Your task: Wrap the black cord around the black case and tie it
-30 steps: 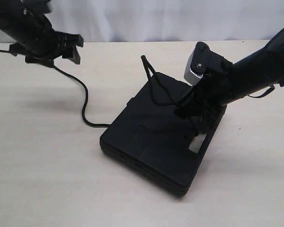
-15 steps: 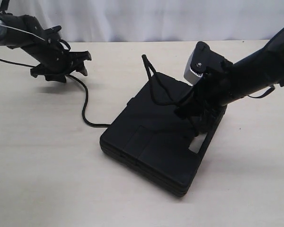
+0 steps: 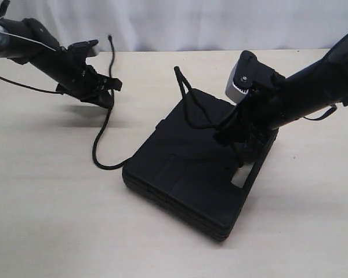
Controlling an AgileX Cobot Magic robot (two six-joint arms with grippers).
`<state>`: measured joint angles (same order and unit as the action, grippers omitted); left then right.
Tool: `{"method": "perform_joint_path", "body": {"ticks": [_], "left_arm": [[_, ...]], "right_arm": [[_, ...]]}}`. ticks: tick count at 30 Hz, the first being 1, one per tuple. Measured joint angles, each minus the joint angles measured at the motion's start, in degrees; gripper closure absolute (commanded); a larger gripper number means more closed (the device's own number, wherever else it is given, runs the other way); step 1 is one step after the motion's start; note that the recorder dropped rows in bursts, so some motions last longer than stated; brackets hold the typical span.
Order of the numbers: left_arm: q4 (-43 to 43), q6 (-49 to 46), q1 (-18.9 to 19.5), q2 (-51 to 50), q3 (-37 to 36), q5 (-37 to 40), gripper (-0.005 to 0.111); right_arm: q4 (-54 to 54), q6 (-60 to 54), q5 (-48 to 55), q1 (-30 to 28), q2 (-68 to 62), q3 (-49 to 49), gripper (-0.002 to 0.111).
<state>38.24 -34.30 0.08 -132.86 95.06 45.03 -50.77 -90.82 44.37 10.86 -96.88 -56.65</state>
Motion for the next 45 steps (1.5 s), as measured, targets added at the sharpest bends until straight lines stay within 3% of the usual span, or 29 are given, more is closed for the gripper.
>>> {"method": "perform_joint_path", "body": {"ticks": [9,17,19,23,26,28,30,34,36,41,43,45], "left_arm": [[0.25,-17.74,1.37,5.56,0.00,22.60,0.107],[-0.67,-29.73,1.27,15.18,-9.77,24.38,0.107],[-0.55,-30.17,1.27,19.28,-13.05,20.76,0.107],[-0.09,-21.39,1.27,19.99,-15.36,13.40,0.101],[0.19,-17.86,0.78,18.97,-15.87,9.51,0.083],[0.19,-17.00,-0.41,18.73,-16.01,6.75,0.060],[0.55,-16.58,-2.66,18.73,-16.01,0.72,0.050],[-2.73,-16.06,-7.79,18.20,-16.01,-19.34,0.053],[-10.05,-8.98,-9.94,16.28,-15.68,-25.17,0.061],[-32.62,14.04,-11.00,11.00,-14.33,-23.19,0.061],[-38.60,22.58,-11.00,8.91,-12.78,-20.82,0.061],[-39.62,24.83,-11.00,8.45,-11.86,-20.37,0.061]], "right_arm": [[0.00,2.40,-0.42,0.00,0.00,0.00,0.104],[-0.70,8.11,-3.85,0.00,0.00,0.00,0.104],[-0.99,8.40,-3.95,0.00,0.00,0.00,0.104],[-1.09,8.54,-3.95,0.00,0.00,0.00,0.104],[-1.09,8.54,-3.95,0.00,0.00,0.00,0.104],[-1.09,8.54,-3.95,0.00,0.00,0.00,0.104],[-1.09,8.54,-3.95,0.00,0.00,0.00,0.104],[-1.09,8.57,-3.95,0.00,0.00,0.00,0.104],[-1.09,8.57,-3.95,0.00,0.00,0.00,0.104],[-1.31,8.57,-4.09,0.00,0.00,0.00,0.104],[-1.31,8.57,-4.56,0.00,0.00,0.00,0.104],[-1.41,8.57,-4.90,0.00,0.00,0.00,0.104]]}}
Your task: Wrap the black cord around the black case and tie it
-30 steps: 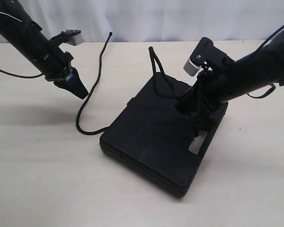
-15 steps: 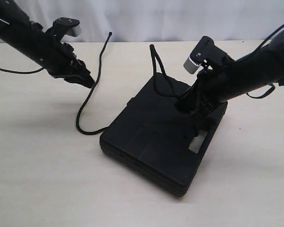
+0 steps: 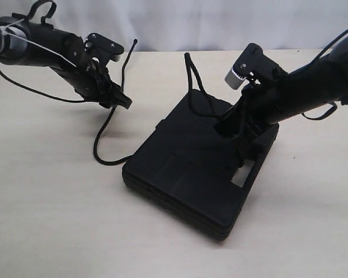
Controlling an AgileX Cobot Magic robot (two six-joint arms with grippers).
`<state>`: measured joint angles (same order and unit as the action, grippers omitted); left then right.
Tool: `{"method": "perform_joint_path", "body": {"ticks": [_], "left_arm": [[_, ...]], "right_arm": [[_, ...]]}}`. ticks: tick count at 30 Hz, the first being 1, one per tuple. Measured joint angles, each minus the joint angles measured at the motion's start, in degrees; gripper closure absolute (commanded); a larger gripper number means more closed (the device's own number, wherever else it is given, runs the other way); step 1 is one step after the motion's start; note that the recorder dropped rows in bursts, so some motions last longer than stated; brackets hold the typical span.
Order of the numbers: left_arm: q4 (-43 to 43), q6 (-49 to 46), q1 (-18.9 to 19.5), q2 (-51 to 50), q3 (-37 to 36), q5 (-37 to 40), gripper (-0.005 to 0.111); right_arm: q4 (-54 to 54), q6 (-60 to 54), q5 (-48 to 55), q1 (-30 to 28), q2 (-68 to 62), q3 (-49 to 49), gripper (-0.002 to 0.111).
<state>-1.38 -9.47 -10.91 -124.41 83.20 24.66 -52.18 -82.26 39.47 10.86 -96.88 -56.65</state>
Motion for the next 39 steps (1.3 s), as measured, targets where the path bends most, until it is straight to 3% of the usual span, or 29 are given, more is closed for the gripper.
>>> {"method": "perform_joint_path", "body": {"ticks": [12,18,21,27,34,39], "left_arm": [[4.52,1.77,-0.26,-3.21,0.86,-1.04,0.062],[4.98,2.13,0.18,-4.68,1.08,-1.81,0.086],[5.35,2.13,0.18,-4.80,1.33,-1.00,0.105],[5.35,0.30,0.18,-3.19,0.96,2.06,0.107],[8.40,-11.80,0.18,9.60,-5.40,-0.04,0.107],[24.61,-34.20,0.18,19.42,-16.22,-3.18,0.107]], "right_arm": [[-0.08,0.10,-0.23,0.00,0.00,0.00,0.104],[-0.08,0.10,-0.23,0.00,0.00,0.00,0.104],[-0.08,0.10,-0.23,0.00,0.00,0.00,0.104],[-2.76,1.00,-0.23,0.00,0.00,0.00,0.104],[-9.97,1.98,-0.60,0.00,0.00,0.00,0.104],[-12.63,2.60,-1.23,0.00,0.00,0.00,0.104]]}}
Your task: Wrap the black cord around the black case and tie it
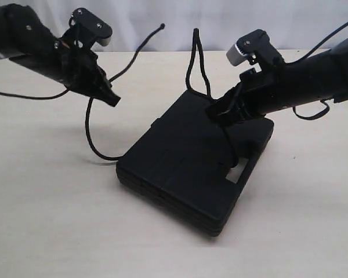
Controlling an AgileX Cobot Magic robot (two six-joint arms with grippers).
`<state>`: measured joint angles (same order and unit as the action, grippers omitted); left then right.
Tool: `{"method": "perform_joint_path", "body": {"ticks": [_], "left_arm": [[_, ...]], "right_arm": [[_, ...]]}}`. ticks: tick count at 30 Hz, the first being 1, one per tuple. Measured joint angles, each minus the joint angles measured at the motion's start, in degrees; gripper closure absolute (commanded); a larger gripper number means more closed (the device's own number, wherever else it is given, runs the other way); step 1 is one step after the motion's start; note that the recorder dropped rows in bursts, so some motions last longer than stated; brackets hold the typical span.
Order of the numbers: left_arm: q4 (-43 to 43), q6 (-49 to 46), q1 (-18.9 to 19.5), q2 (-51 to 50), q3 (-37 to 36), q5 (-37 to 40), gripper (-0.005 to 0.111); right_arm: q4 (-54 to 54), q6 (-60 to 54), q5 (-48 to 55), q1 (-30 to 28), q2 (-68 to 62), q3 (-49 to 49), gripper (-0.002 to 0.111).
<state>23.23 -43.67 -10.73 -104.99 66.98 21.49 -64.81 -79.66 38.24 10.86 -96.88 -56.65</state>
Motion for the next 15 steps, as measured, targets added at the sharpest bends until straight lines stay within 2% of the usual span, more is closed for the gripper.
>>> {"method": "perform_joint_path", "body": {"ticks": [4,6,10,15], "left_arm": [[16.56,-23.29,0.00,6.68,-8.99,-0.16,0.107],[22.22,-30.67,0.00,9.08,-12.25,-0.16,0.107],[26.74,-37.78,0.00,12.80,-16.90,0.15,0.107],[27.82,-43.10,0.00,15.60,-19.71,2.38,0.107]], "right_arm": [[-0.47,1.04,-0.98,0.00,0.00,0.00,0.104],[-0.47,1.13,-1.13,0.00,0.00,0.00,0.104],[-0.81,2.04,-1.16,-1.31,0.00,0.00,0.104],[-1.50,1.10,2.48,-6.47,-0.38,0.00,0.104]]}}
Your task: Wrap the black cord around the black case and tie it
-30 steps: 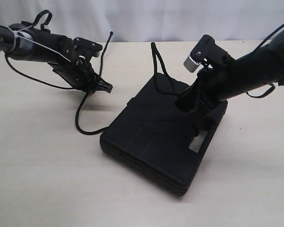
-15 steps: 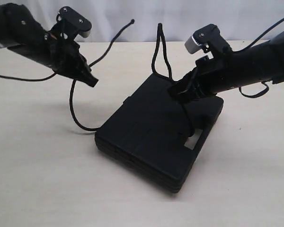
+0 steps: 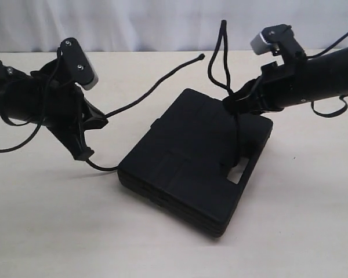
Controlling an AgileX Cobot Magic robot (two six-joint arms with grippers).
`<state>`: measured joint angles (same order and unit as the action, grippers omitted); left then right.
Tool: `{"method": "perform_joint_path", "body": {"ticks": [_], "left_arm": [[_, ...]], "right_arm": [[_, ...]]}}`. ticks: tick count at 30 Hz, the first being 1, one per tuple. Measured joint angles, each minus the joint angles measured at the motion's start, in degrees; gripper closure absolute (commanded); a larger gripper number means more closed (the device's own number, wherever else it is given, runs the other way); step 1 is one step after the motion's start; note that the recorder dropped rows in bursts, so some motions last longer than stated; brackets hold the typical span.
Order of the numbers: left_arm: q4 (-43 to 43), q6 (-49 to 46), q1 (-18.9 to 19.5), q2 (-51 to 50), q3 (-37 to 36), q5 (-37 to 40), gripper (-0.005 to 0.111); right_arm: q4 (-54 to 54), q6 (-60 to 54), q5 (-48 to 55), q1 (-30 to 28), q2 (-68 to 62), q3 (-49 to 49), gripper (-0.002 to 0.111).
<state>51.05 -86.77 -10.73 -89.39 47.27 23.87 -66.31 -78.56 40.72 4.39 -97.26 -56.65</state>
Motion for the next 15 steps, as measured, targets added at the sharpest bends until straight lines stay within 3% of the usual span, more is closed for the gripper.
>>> {"method": "perform_joint_path", "body": {"ticks": [9,15], "left_arm": [[0.00,-5.21,0.00,0.88,-0.87,3.42,0.107],[0.10,-8.98,0.00,0.99,-0.87,4.86,0.107]], "right_arm": [[-0.47,-5.26,13.13,-6.96,-7.32,-0.10,0.104],[-0.70,-7.36,14.81,-8.47,-11.28,-0.10,0.104]]}}
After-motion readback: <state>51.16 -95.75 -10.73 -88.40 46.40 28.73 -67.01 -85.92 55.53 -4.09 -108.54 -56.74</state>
